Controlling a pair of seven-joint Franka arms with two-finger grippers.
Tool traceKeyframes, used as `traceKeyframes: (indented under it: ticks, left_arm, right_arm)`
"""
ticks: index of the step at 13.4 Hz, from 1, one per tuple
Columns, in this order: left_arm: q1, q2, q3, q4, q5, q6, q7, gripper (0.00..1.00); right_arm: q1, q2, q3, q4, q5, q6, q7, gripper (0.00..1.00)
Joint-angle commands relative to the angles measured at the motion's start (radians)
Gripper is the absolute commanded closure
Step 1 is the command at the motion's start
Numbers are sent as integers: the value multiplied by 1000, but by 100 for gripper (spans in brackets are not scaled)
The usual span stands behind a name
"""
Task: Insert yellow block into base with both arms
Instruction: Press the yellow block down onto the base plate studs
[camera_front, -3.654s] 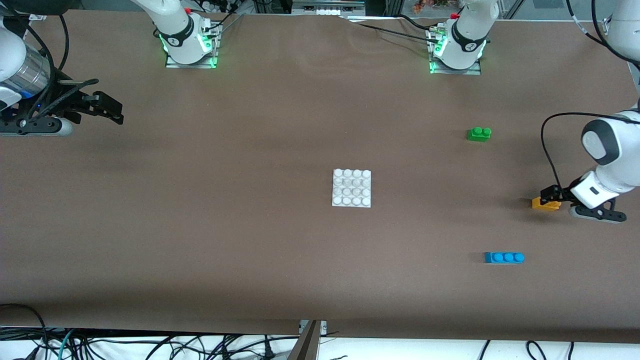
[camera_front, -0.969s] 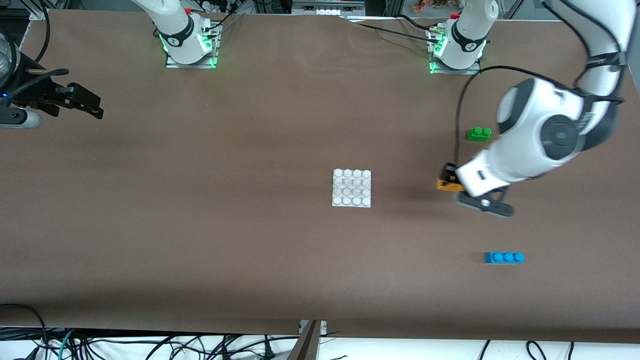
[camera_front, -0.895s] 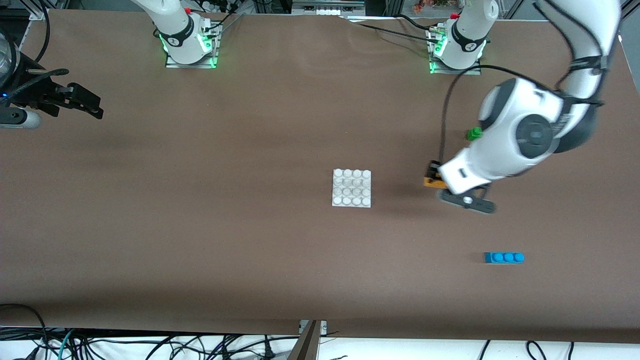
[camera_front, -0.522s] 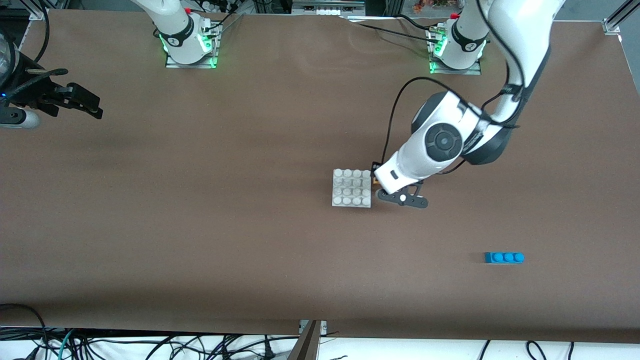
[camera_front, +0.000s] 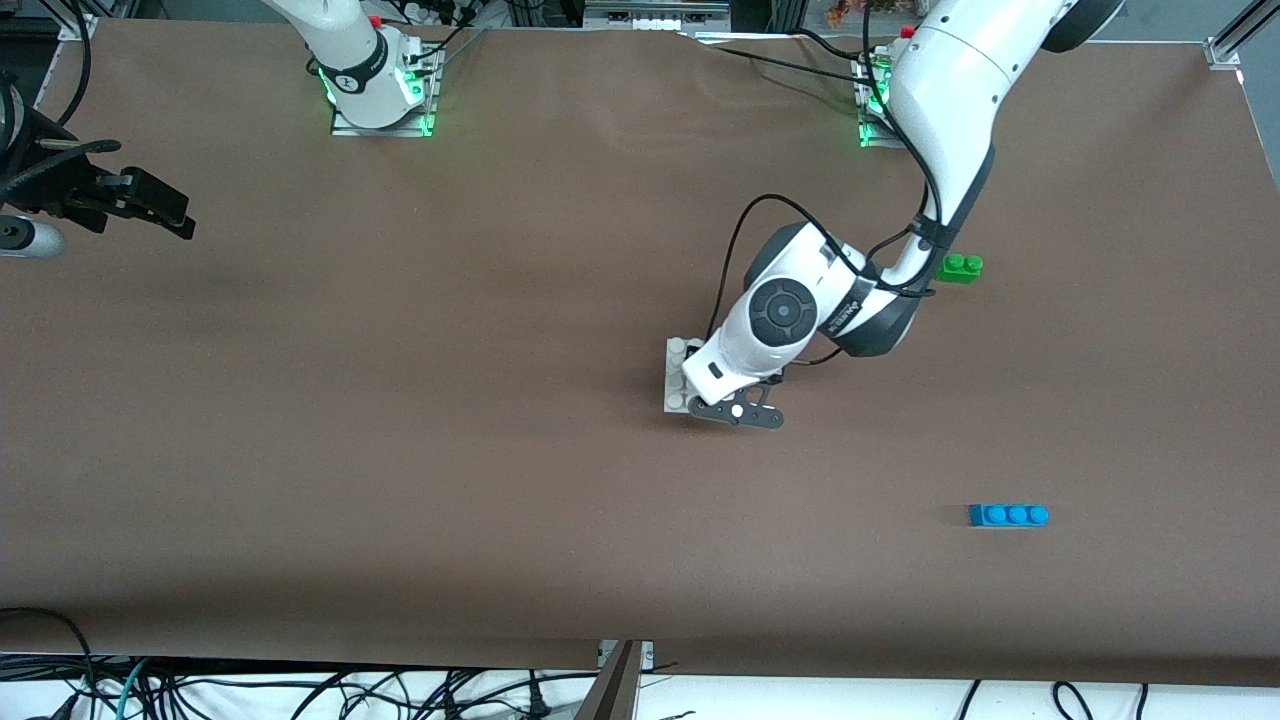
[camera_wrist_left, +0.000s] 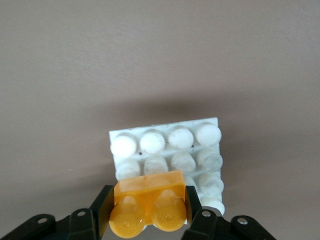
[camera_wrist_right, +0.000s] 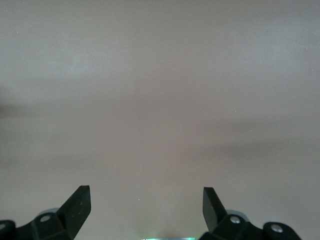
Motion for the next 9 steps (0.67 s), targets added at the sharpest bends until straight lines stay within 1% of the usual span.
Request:
traceKeyframes:
  ticks: [1,3,5,9]
  left_arm:
    - [-30,10,18,33,13,-9,-21,43]
    - [-34,11,18,27,17,-6,-32,45]
    - [-33,10,18,16,17,19,-29,45]
    - [-37,11,18,-13,17,19,-18,45]
  right_arm:
    - [-5,4,8,20,-4,-18,-17,1]
    - [-5,1,6,20,-4,-20,-17,1]
    - [-6,2,5,20,-2,-17,-17,1]
    - [-5,5,9,14,-11,-20,-16,1]
